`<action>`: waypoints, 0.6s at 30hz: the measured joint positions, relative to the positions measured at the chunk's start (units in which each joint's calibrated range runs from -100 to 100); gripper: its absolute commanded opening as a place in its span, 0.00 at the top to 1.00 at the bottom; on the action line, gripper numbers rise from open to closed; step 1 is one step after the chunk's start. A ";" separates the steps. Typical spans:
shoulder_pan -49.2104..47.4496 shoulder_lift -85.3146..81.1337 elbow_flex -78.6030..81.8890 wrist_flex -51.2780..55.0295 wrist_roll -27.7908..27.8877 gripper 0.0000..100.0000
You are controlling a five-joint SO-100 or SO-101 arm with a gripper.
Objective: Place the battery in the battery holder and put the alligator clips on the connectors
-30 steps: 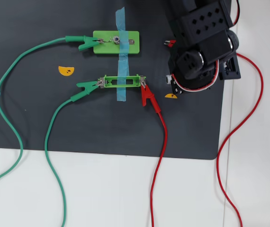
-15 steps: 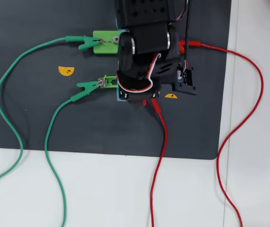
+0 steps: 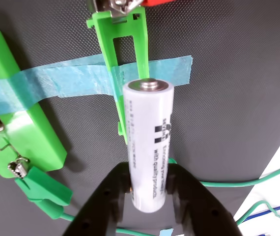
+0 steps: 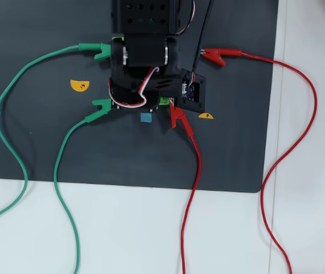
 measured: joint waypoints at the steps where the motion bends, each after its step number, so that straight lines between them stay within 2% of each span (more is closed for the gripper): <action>1: 0.00 0.00 0.00 0.00 0.00 0.99; 18: -3.14 0.00 1.87 -0.09 -0.05 0.99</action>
